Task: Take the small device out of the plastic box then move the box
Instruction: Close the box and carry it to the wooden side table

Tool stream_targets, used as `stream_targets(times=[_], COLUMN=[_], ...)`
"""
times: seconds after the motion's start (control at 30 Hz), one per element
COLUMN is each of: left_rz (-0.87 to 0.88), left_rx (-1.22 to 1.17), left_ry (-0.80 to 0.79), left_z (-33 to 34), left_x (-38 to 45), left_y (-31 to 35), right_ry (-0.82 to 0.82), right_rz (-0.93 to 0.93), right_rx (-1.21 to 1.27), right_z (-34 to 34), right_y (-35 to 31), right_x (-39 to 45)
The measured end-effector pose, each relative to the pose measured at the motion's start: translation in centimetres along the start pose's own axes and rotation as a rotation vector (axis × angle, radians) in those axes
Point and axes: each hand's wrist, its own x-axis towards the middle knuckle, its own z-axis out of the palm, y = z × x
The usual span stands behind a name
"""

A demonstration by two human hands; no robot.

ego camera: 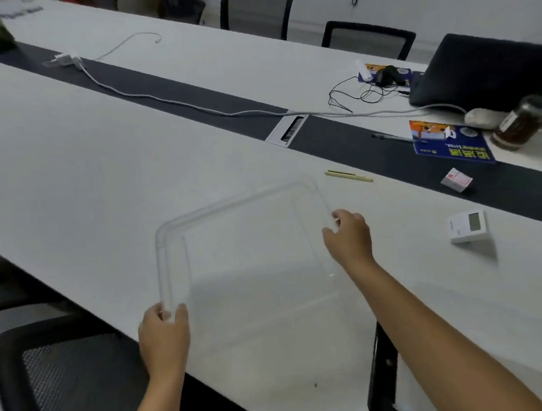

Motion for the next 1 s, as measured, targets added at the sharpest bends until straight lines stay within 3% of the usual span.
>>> stream_targets(times=[0.17,0.4,0.53,0.77,1.0], left_rz=[0.258,0.584,0.714,0.842,0.731], left_rx=[-0.043,0.166,0.321,0.594,0.464], left_ry=[-0.256,-0.612,-0.622,-0.58,-0.553], left_z=[2.4,9.6,11.2,11.2,11.6], left_x=[-4.0,-14.2,-18.2,-21.1,-22.0], left_y=[5.1,8.1,7.7,6.4,5.7], right_ry=[0.263,0.486,0.488,0.398,0.369], right_rz=[0.0,0.339,0.482,0.523,0.495], right_rx=[0.021,0.023,0.035,0.034,0.101], right_z=[-11.6,-19.3,-20.2,-19.8,-19.7], right_y=[5.3,19.1,24.8,27.7,28.4], right_x=[-2.8,-12.8,-17.5,-19.9,-19.6])
